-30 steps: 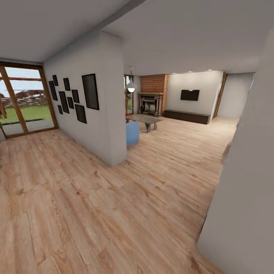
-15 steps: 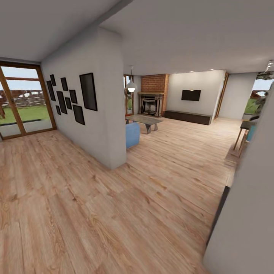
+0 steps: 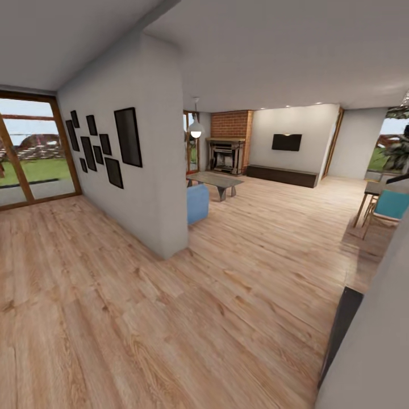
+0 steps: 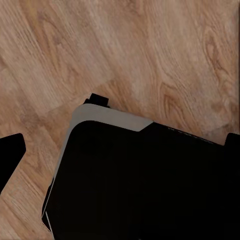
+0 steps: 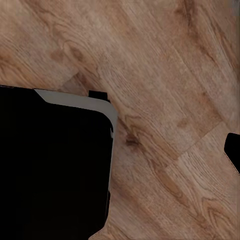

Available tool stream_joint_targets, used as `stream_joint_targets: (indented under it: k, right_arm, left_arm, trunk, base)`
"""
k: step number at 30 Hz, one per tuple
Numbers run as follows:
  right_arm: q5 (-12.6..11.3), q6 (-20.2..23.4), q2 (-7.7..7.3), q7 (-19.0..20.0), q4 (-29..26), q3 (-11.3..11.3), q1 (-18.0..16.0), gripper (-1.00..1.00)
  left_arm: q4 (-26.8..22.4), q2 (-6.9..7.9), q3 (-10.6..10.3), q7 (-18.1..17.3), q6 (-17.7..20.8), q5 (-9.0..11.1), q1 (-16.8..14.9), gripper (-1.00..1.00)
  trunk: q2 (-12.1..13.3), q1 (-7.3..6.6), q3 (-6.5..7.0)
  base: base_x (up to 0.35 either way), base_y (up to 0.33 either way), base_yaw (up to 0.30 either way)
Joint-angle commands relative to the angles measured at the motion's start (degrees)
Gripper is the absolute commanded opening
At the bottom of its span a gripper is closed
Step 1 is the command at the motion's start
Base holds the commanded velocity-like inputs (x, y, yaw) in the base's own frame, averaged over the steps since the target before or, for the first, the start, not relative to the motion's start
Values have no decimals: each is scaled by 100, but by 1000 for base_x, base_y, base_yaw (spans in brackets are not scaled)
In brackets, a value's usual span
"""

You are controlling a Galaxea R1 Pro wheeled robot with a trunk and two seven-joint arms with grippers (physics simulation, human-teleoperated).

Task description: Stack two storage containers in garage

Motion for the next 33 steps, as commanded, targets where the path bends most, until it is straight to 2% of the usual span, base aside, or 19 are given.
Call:
stream_joint_targets:
  k: [1,33]
  right_arm:
    - [-55,-33,4,-8,17,49,-8,100]
    - [-49,-41,-7,-9,17,41,-8,100]
  left_arm:
    - [-2,-1,-49,21,2,47,-4,100]
    - [-2,-1,-49,21,2,41,-4,100]
  trunk:
    - [-10,6,-11]
    - [-10,6,-11]
  base:
    - [324,0,0]
    - [324,0,0]
